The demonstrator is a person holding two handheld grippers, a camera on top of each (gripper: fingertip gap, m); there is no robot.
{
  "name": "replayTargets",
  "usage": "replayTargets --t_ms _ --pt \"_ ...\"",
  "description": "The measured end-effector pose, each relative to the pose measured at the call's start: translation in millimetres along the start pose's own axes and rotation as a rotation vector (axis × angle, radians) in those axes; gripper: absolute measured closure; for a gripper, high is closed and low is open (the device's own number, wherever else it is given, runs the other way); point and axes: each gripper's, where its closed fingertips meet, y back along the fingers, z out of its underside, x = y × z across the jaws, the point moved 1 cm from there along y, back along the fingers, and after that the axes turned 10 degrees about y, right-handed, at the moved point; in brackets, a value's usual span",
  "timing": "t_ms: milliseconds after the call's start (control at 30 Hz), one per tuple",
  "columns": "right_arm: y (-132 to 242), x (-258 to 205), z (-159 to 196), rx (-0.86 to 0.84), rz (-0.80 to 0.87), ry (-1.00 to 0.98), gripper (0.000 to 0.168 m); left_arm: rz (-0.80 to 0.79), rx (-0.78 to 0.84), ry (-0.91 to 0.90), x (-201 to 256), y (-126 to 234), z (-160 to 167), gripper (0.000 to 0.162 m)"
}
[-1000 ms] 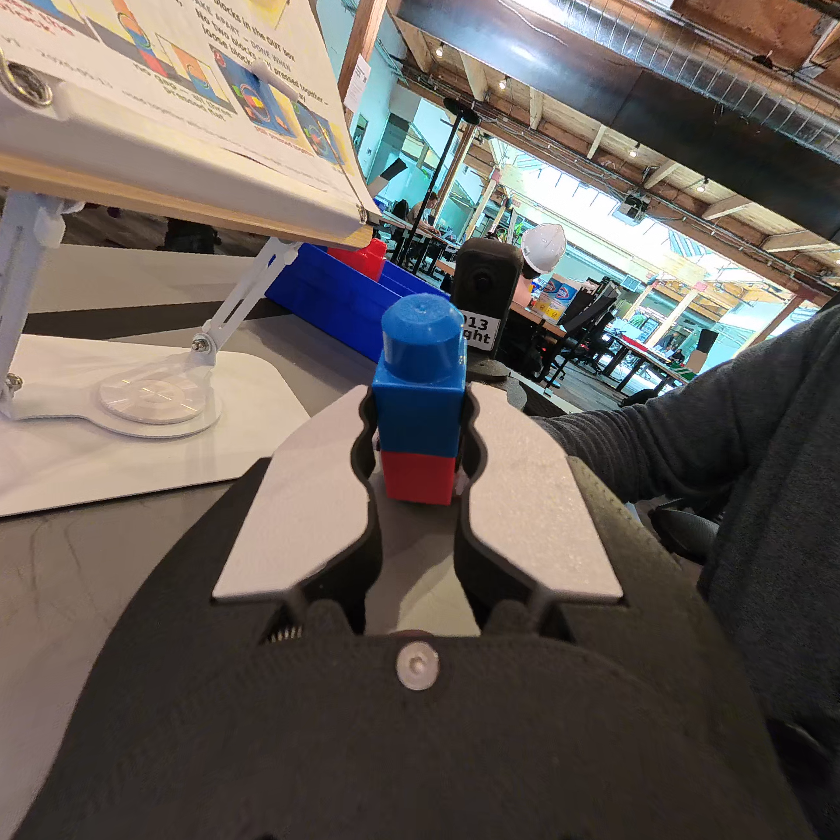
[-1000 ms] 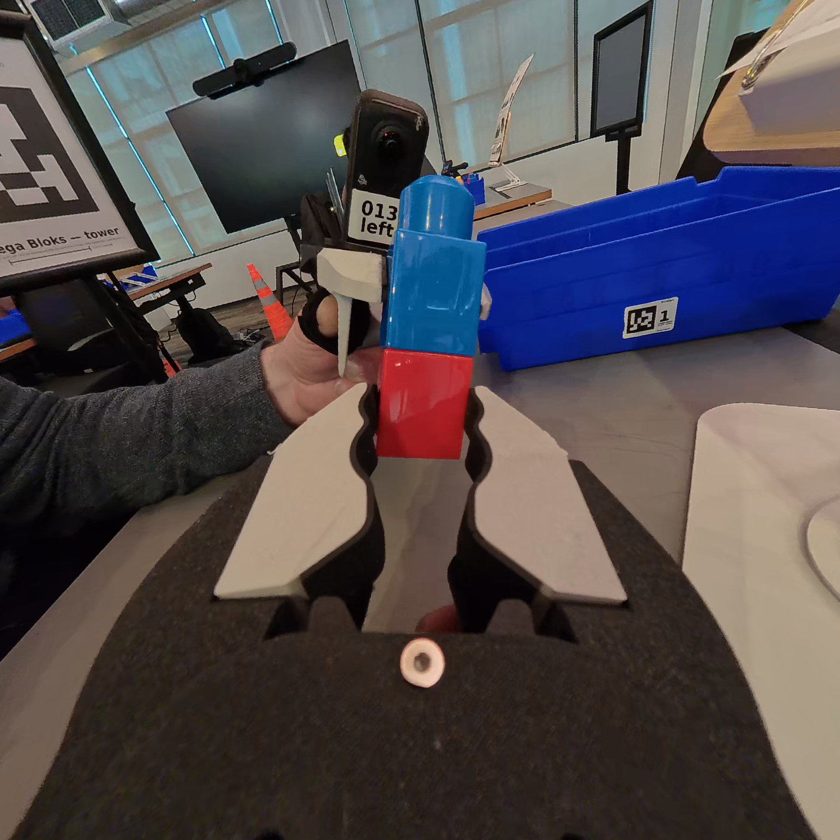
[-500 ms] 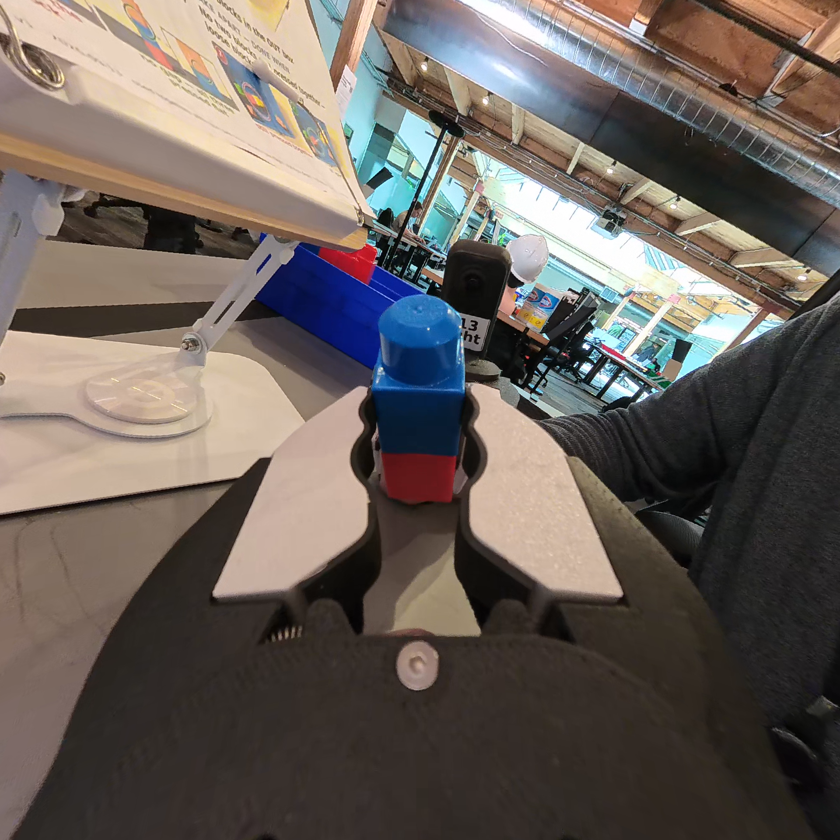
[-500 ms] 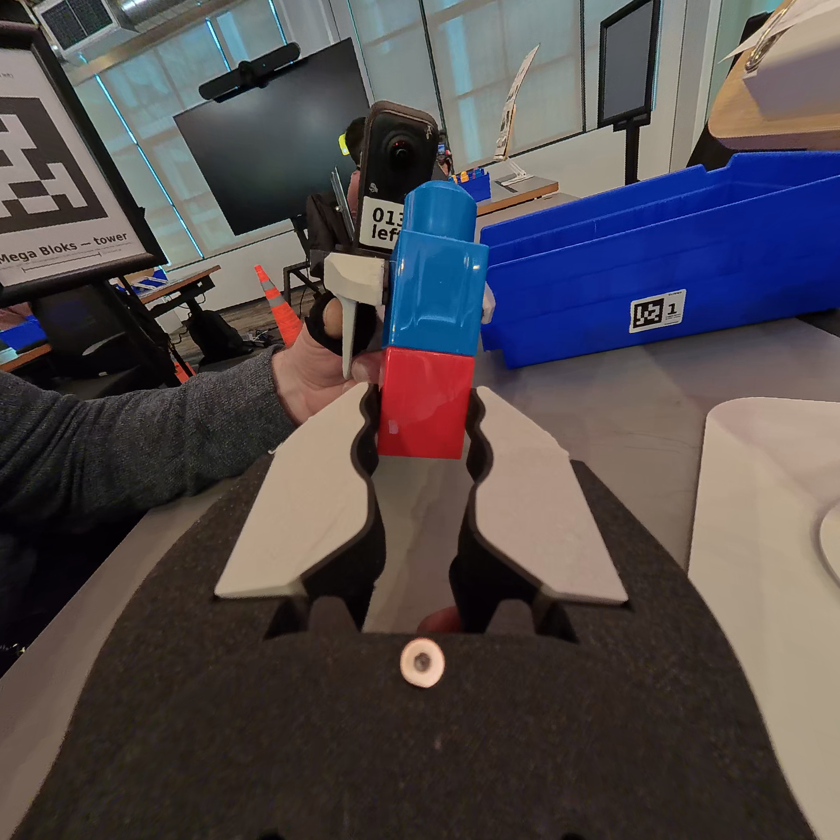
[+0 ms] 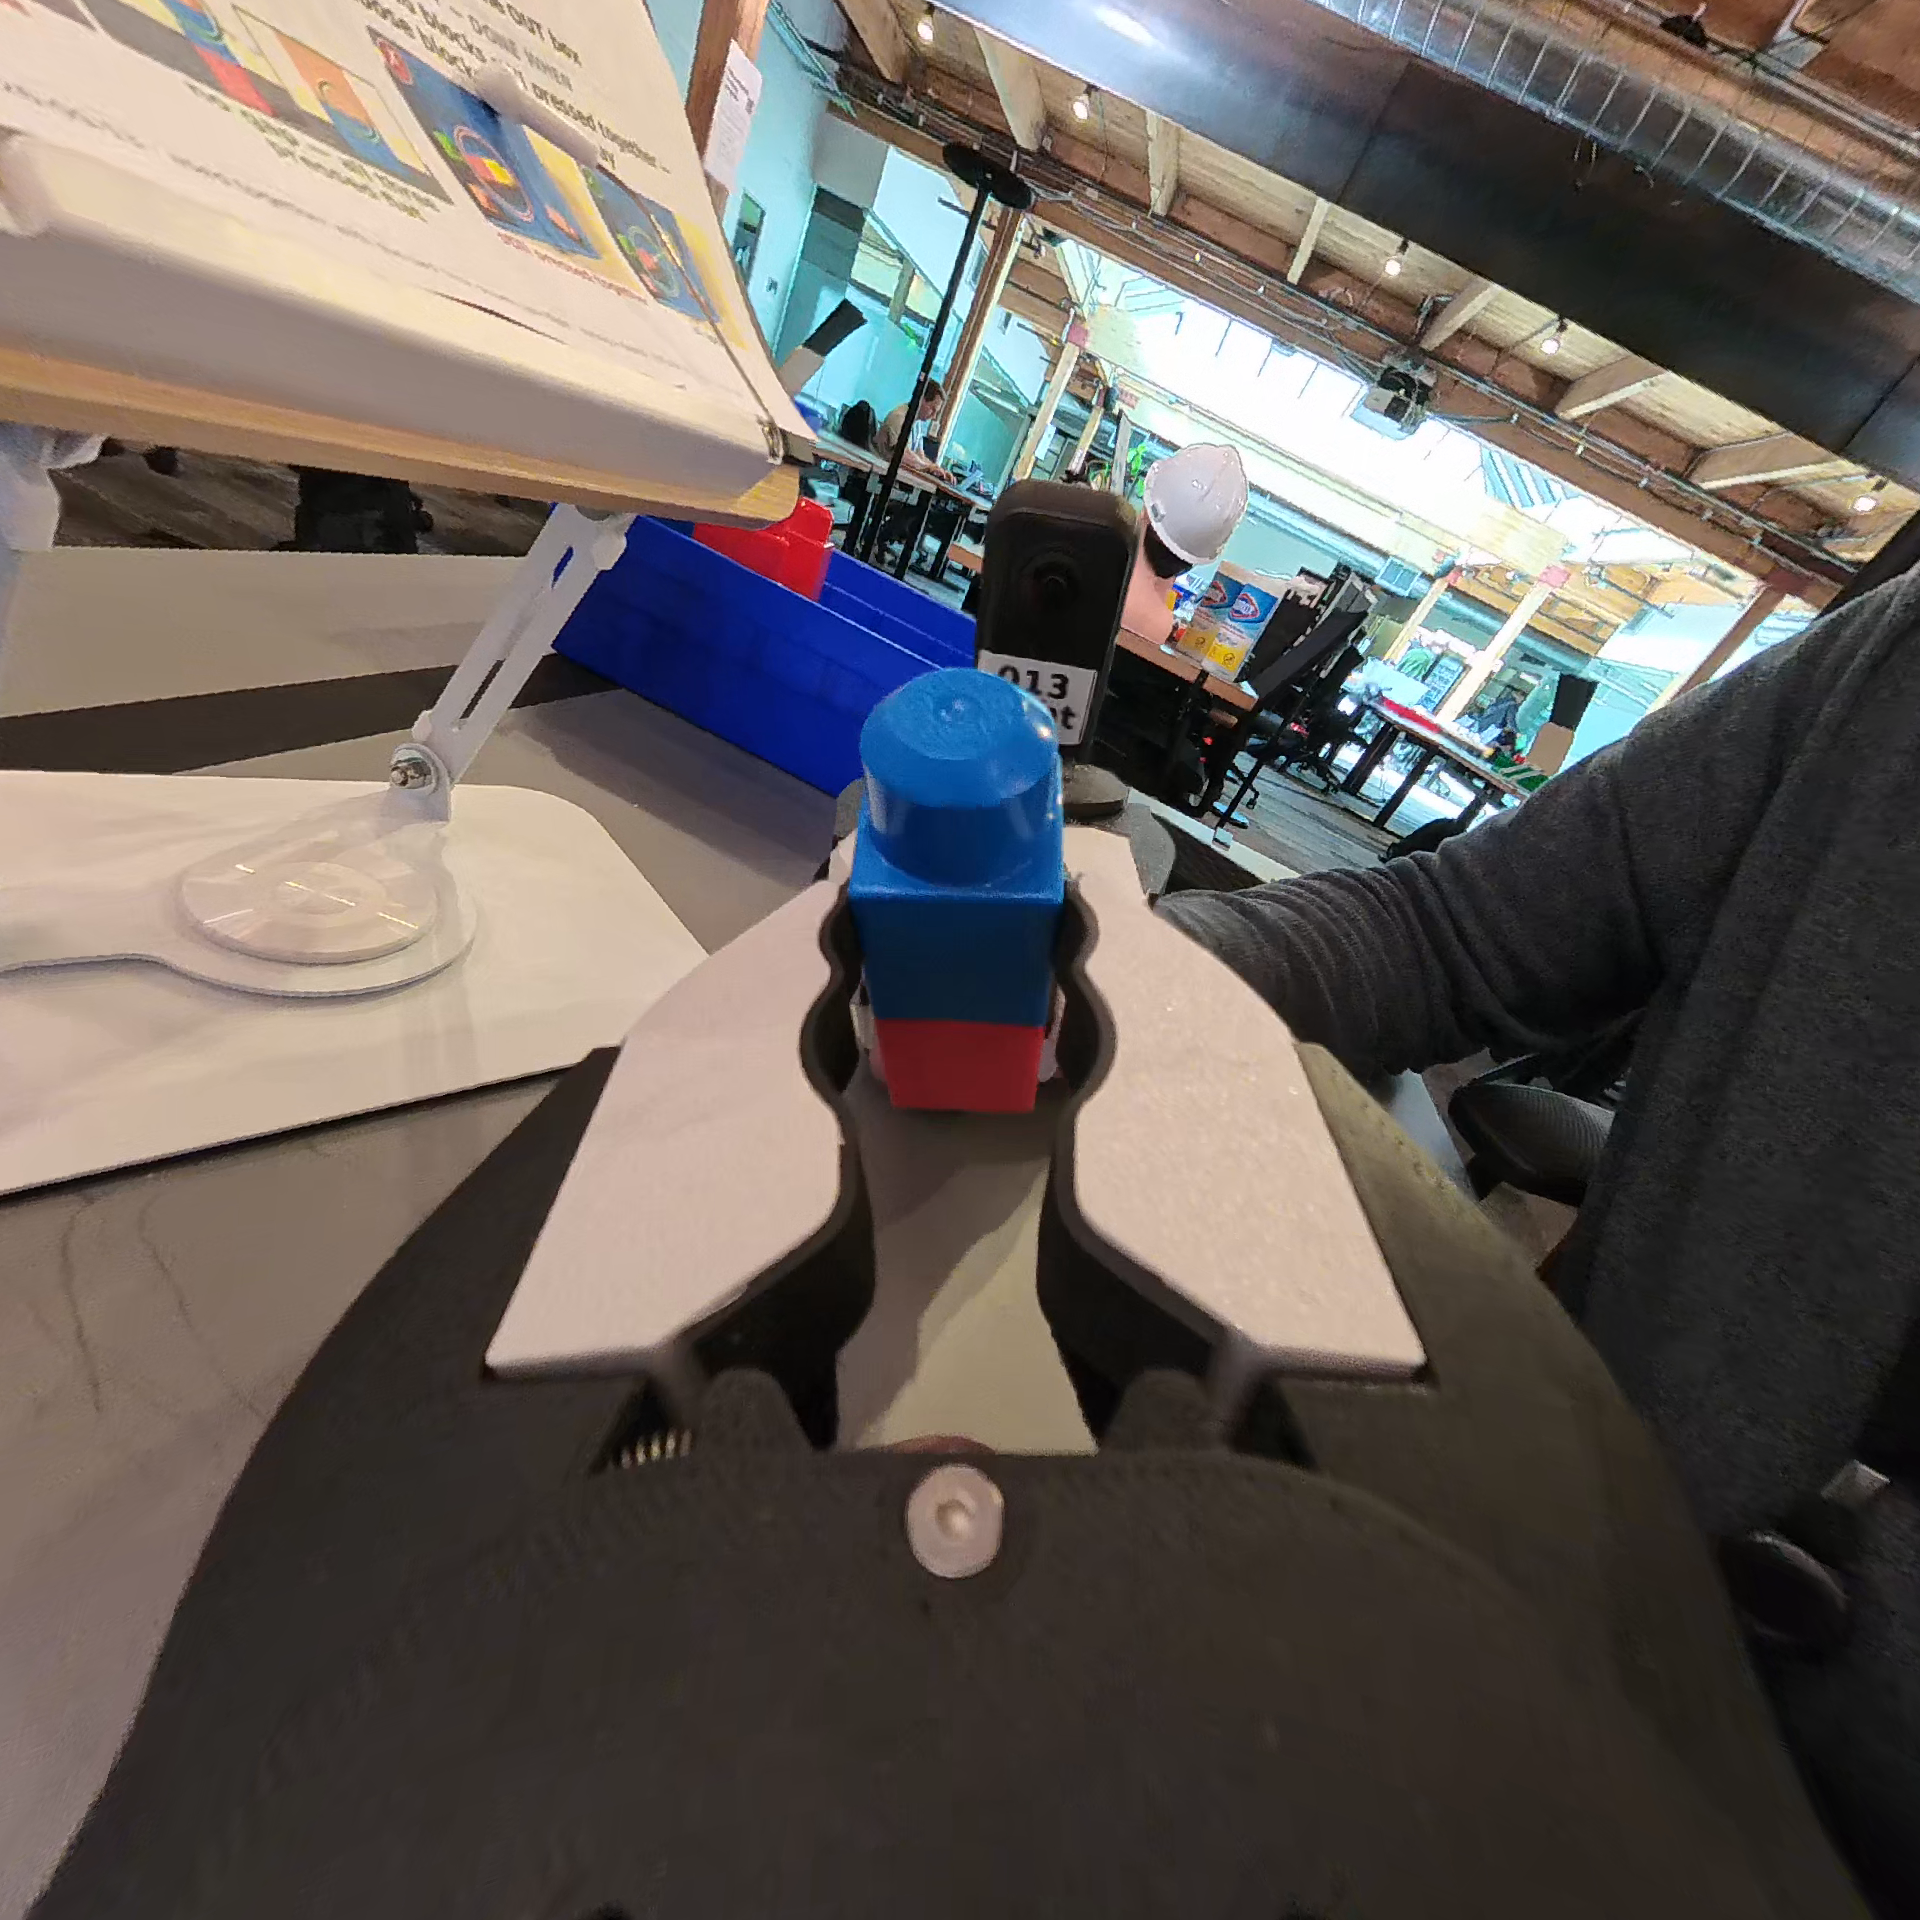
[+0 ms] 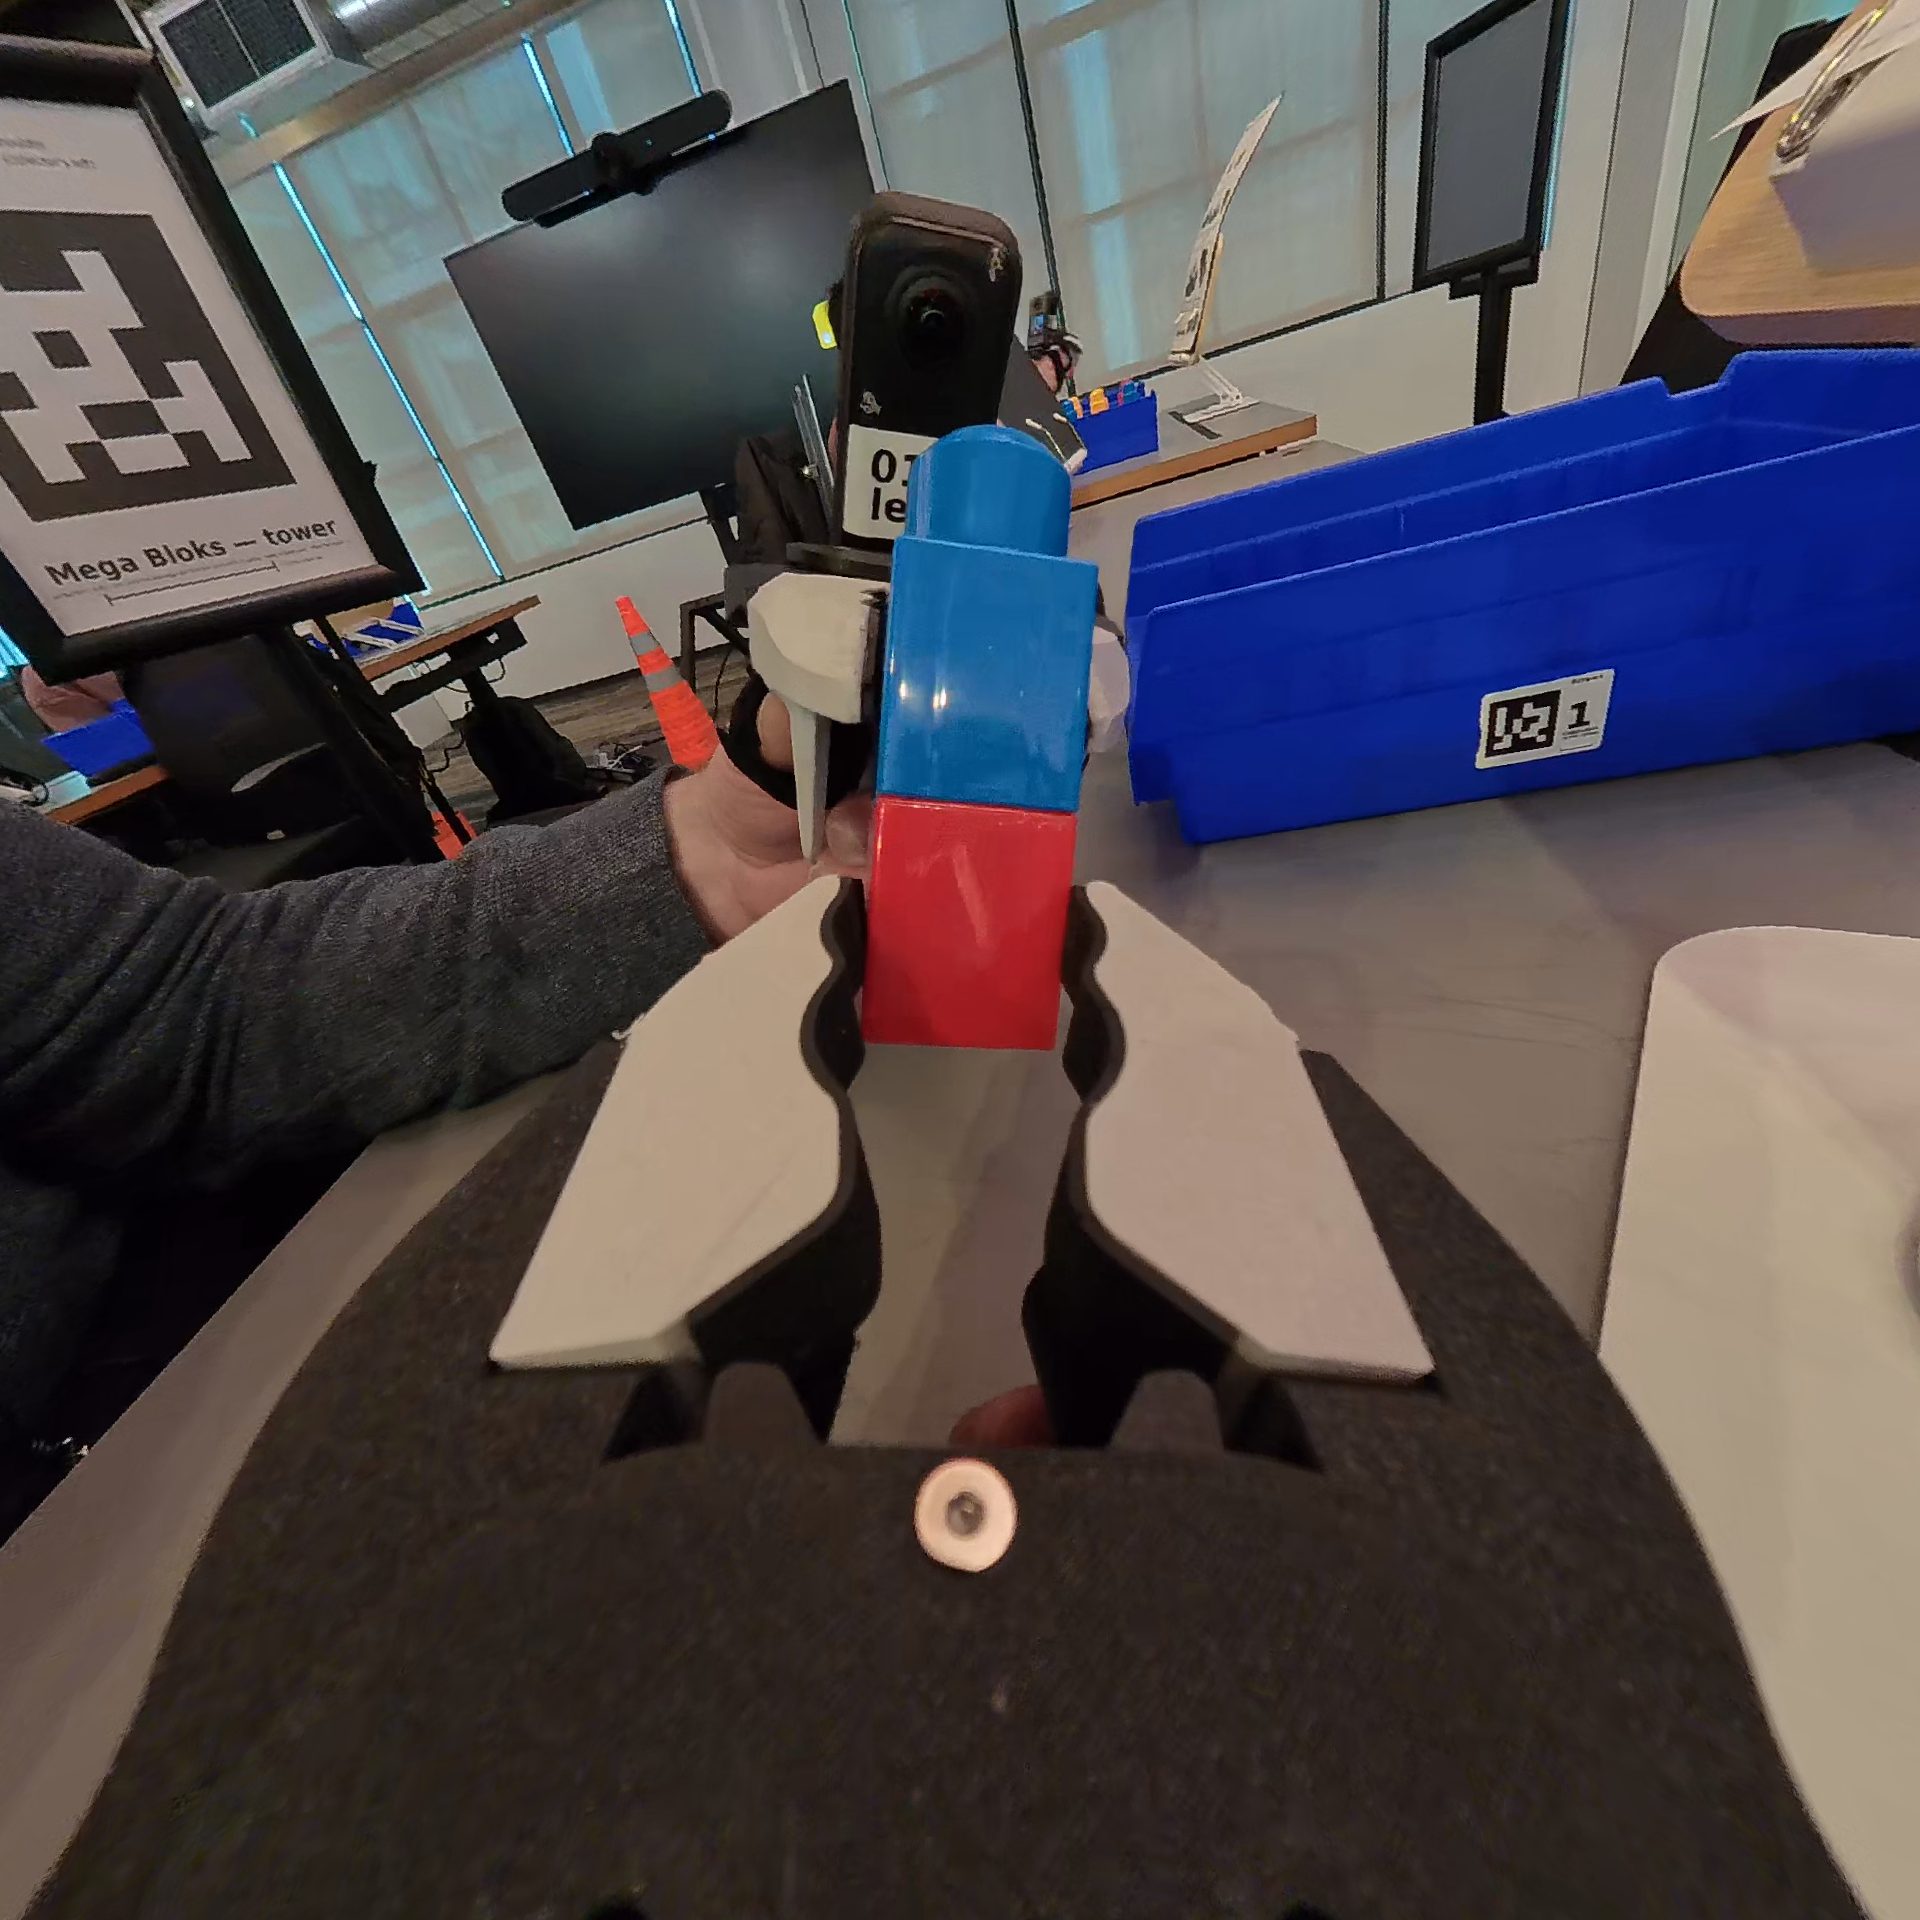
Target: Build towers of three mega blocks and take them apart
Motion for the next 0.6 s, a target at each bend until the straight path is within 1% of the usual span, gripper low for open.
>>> replayTargets --t_ms 300,433,500,567,600 --pt "0 -1 0 0.004 -0.012 -0.004 0.133 0.013 -0.019 -0.016 1 0 2 0.126" --pt "0 0 0 0.004 -0.019 -0.021 0.132 -0.012 -0.024 -0.022 0 0 0 0.127" --pt "2 0 -4 0.034 -0.033 -0.033 0.128 -0.053 -0.079 -0.054 -1 0 5 0.127" --pt "2 2 -3 0.028 -0.035 -0.039 0.116 -0.115 -0.142 -0.069 -7 0 13 0.127" --pt "1 1 -2 0.017 -0.043 -0.04 0.116 -0.12 -0.163 -0.071 -8 -1 16 0.127"
